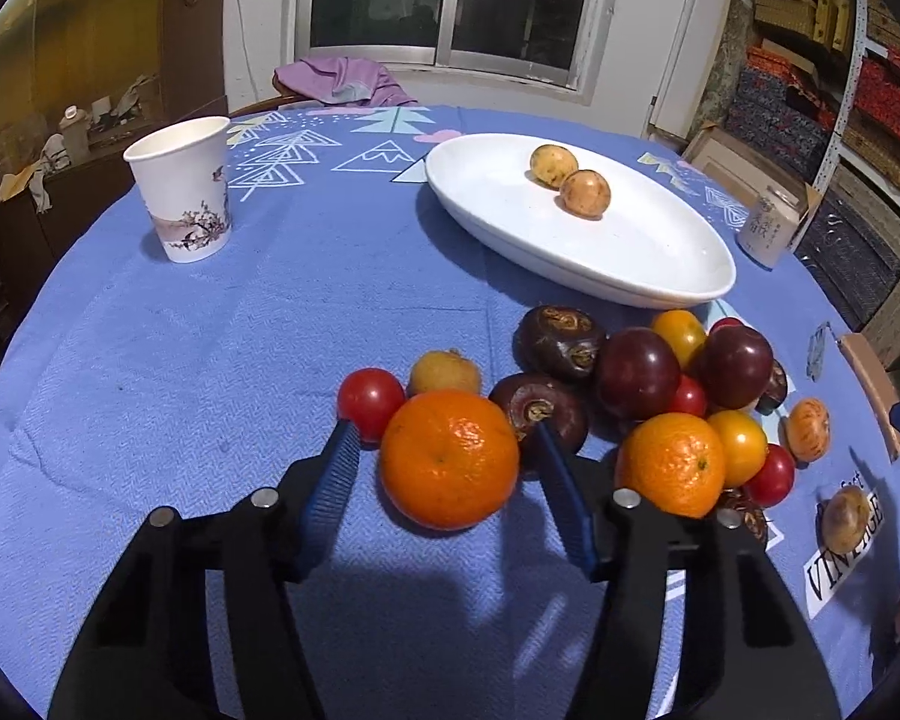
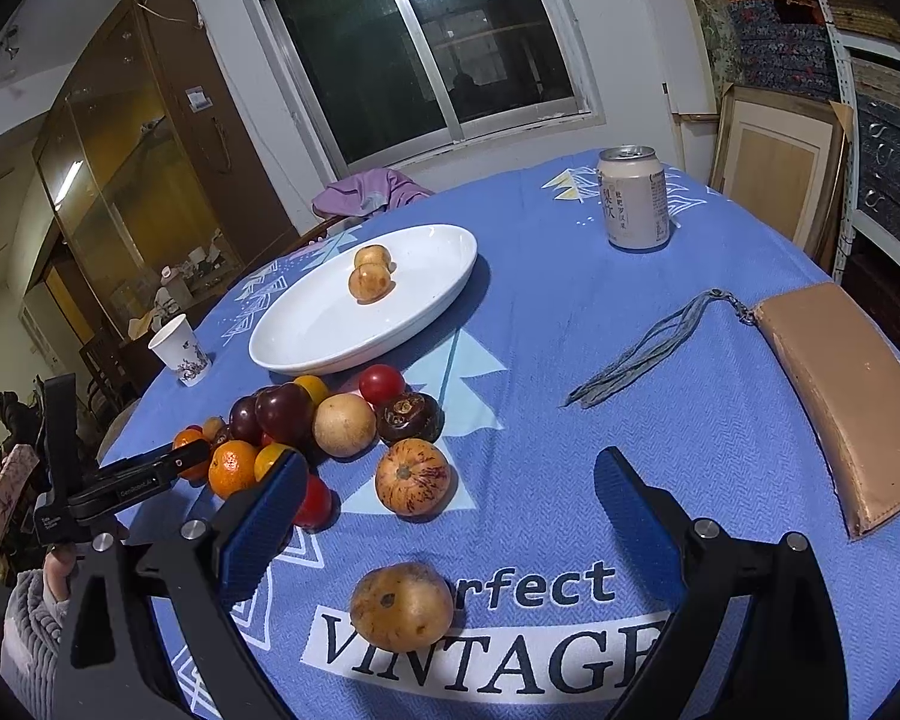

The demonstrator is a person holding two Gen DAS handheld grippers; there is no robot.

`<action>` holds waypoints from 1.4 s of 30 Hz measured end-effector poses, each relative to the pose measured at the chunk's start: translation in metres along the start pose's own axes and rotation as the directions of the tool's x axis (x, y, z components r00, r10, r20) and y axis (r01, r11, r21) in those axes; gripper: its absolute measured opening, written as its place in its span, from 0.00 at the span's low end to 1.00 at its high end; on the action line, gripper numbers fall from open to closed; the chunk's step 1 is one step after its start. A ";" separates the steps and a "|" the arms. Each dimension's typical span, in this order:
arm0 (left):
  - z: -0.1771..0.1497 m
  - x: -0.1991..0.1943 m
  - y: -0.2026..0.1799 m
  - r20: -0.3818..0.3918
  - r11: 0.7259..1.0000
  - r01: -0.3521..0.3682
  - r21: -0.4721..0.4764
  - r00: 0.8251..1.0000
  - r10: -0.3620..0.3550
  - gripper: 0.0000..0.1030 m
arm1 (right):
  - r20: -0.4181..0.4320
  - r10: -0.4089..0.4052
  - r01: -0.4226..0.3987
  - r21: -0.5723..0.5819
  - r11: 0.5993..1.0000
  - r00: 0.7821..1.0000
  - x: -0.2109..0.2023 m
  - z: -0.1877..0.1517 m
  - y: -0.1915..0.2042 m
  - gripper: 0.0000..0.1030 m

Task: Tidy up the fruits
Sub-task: 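Grasp the large orange with the left tool while the right tool grasps a brown pear, then place the orange and brown pear on the white plate, opening both tools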

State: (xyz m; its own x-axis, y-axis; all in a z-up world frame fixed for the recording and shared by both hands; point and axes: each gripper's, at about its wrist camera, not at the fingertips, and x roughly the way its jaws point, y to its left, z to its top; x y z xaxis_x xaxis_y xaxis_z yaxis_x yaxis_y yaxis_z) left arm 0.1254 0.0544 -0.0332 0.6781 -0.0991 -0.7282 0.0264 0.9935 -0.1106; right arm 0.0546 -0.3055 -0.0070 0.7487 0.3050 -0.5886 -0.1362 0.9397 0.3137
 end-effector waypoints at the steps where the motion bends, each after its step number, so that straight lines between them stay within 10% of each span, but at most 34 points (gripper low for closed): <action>1: 0.000 0.000 0.000 -0.001 1.000 0.004 0.002 1.000 -0.004 0.57 | -0.001 0.001 -0.001 0.002 1.000 1.000 0.000 0.000 0.000 0.94; 34: -0.010 -0.016 0.003 0.008 1.000 -0.003 -0.007 1.000 0.003 0.43 | -0.132 0.028 -0.050 -0.164 0.985 0.991 -0.005 -0.038 0.026 0.94; 42: -0.012 -0.020 0.005 0.013 1.000 -0.003 -0.014 1.000 0.003 0.43 | -0.240 -0.044 -0.011 -0.226 0.974 0.970 0.018 -0.044 0.037 0.71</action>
State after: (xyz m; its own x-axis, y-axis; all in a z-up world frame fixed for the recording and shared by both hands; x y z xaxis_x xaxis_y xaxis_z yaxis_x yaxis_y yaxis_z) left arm 0.1036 0.0607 -0.0271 0.6876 -0.0954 -0.7198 0.0144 0.9929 -0.1179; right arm 0.0343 -0.2589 -0.0388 0.5765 0.2912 -0.7634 -0.2881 0.9468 0.1436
